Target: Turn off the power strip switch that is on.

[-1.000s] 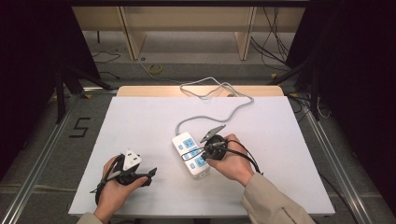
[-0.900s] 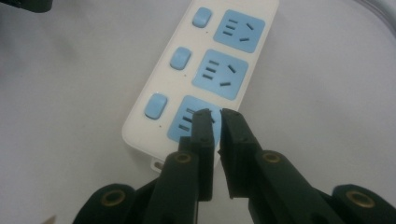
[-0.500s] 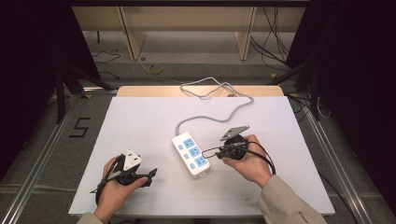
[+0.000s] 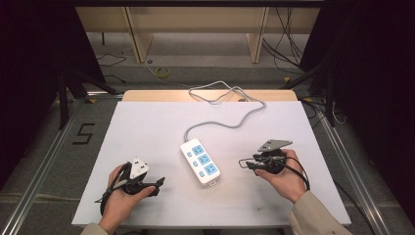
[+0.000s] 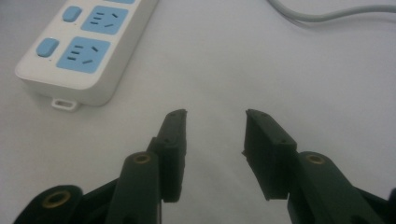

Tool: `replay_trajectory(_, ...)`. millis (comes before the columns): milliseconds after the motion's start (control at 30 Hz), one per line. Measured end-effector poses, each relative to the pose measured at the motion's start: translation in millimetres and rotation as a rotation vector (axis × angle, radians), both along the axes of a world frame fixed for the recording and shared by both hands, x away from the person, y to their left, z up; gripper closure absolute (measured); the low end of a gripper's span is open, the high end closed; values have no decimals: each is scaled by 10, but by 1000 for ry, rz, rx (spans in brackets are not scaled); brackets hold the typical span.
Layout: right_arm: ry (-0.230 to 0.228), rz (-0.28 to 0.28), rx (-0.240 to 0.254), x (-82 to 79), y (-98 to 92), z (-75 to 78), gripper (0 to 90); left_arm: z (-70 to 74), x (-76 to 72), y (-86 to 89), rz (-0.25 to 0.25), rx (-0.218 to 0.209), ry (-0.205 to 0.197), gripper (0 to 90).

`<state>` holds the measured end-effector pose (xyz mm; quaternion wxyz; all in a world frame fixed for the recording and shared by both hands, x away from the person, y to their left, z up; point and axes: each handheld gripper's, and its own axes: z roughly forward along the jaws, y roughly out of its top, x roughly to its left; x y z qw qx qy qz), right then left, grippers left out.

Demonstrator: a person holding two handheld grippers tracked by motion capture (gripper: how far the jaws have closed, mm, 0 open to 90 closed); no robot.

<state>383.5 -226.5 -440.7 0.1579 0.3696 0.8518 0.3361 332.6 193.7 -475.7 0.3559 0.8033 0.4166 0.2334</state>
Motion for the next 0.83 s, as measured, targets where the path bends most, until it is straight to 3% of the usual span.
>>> replay_trajectory(333,-26,-46,66,-112,-280,-193,512,0,1,-1,-1,0,0,191)
replay_trajectory(833,-72,-88,103,-149,-312,-282,389,-5,45,4,-6,0,1,186)
